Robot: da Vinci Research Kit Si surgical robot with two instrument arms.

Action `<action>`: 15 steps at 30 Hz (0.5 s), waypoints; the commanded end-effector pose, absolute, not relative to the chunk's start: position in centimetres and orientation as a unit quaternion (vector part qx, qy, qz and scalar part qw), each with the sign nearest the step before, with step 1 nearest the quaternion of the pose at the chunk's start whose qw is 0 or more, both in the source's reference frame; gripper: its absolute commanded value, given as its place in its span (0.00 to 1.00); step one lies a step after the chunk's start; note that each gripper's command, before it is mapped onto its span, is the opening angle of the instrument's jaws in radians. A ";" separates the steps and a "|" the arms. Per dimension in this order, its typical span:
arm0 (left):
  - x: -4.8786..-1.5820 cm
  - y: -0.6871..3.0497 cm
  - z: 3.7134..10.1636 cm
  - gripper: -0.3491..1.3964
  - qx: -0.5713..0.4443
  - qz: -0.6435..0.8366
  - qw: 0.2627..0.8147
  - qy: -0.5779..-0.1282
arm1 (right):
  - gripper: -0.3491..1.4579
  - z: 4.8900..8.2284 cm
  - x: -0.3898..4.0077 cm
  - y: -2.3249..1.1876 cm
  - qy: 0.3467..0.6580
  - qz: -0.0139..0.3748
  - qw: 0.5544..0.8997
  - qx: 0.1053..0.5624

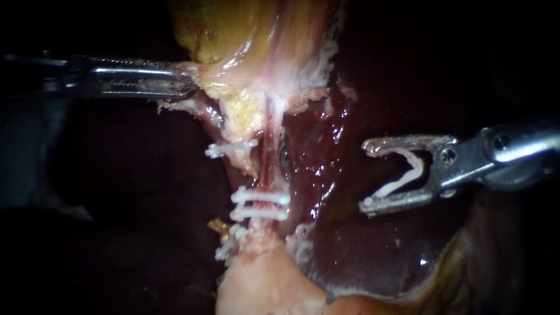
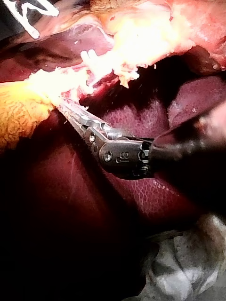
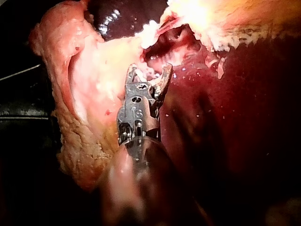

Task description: Clipping third clip right tube

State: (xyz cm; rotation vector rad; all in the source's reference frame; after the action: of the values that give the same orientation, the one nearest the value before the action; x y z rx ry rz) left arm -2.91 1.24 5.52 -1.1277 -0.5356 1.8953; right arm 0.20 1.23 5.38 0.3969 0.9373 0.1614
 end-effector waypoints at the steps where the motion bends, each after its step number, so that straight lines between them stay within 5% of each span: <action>1: -2.90 1.24 5.50 0.00 -0.450 0.757 0.422 -0.215 | 0.47 5.38 0.20 1.23 0.448 0.077 0.870 0.190; 15: -2.35 1.67 4.76 0.00 -0.469 0.743 0.434 -0.197 | 0.47 5.39 0.20 1.24 0.448 0.077 0.870 0.190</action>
State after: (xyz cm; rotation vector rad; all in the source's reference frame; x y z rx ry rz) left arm -2.33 1.68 4.76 -1.1663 -0.4926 1.8514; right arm 0.20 1.23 5.39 0.3964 0.9373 0.1619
